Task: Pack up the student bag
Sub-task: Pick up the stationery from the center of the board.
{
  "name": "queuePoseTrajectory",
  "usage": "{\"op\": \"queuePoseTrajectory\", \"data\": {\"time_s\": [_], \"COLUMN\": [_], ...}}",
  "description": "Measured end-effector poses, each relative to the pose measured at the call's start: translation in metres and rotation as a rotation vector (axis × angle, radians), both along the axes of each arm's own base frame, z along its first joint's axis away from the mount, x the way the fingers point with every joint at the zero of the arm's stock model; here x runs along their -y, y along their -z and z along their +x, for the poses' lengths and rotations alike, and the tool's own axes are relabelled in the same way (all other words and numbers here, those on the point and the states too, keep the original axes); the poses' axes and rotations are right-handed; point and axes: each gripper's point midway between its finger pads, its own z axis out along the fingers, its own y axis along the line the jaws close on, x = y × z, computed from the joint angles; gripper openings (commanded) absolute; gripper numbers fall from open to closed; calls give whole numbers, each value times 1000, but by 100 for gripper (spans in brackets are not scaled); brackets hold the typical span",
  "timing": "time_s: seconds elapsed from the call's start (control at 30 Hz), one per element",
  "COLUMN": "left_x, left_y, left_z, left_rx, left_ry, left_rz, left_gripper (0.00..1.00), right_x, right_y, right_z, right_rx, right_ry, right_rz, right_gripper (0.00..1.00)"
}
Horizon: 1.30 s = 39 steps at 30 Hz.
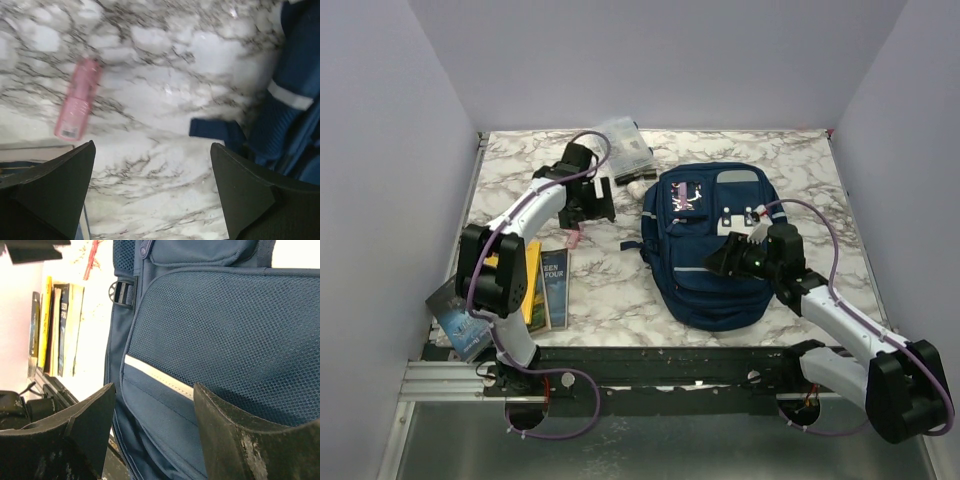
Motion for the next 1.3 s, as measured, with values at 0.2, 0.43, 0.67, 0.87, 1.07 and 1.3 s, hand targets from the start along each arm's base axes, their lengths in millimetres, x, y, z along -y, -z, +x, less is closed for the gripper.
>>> {"op": "queuePoseTrajectory", "data": {"time_s": [0.2, 0.43, 0.67, 0.87, 1.07, 1.3], "left_x": [-34, -41, -26, -19, -38, -68], "left_y": [13, 45, 40, 47, -62, -199], "left_z": [56, 51, 42, 9, 1, -14], "left_rx": [-72, -242, -337, -386, -26, 497], "left_ry": [-123, -193, -256, -262, -233, -212], "left_rz": [19, 3, -169, -241, -229, -198], "left_gripper": [90, 95, 93, 98, 98, 98], "right_x": [-4, -4, -7, -16, -67, -182], "right_y": [-4, -23, -26, -22, -30, -38], "right_z": [-6, -12, -13, -4, 8, 45], "right_rx": [11, 70, 71, 35, 57, 189], "right_ry": [-42, -59, -77, -95, -170, -251], "right_rz": [11, 31, 43, 54, 26, 18], "right_gripper": [67, 67, 67, 67, 67, 66]}}
